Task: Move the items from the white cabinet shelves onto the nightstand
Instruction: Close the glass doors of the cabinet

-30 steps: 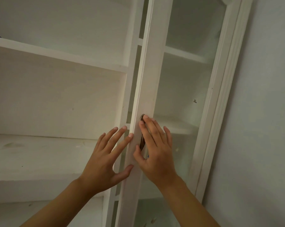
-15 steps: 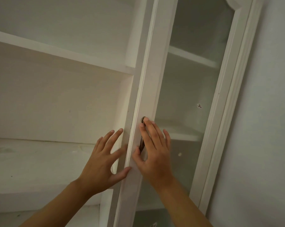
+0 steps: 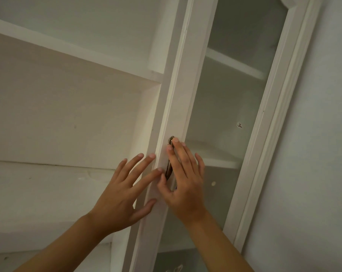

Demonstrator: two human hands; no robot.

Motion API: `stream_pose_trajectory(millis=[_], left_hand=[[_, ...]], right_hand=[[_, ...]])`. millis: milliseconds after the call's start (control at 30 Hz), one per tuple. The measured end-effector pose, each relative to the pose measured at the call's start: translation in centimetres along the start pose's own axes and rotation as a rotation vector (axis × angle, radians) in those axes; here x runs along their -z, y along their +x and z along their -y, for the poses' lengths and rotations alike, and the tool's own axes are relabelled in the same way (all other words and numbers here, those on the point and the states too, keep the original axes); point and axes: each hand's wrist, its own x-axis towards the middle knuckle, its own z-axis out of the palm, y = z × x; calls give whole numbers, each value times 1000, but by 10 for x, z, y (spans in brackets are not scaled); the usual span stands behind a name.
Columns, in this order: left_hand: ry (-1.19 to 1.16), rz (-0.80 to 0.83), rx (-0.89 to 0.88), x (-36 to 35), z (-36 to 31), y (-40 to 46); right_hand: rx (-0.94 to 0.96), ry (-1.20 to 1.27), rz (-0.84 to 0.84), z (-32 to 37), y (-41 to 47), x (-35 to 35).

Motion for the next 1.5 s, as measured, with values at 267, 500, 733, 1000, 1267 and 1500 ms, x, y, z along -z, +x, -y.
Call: stream_pose_trajectory(millis=[267, 500, 733, 1000, 1267, 1500], left_hand=[[-46, -16, -8, -8, 7, -1], [-64, -28, -4, -11, 10, 0], [-75, -38, -3, -10, 11, 1], [-71, -33, -5, -11, 15, 2], [-57, -17, 8, -16, 24, 3], [-64, -18, -13, -19, 31, 4]], right_hand=[[67, -29, 79, -12, 5, 10], [86, 8, 114, -17, 7, 11], [80, 36, 106, -17, 8, 8], [88, 59, 96, -21, 8, 2], [81, 42, 124, -22, 12, -4], [69, 41, 126, -22, 12, -11]])
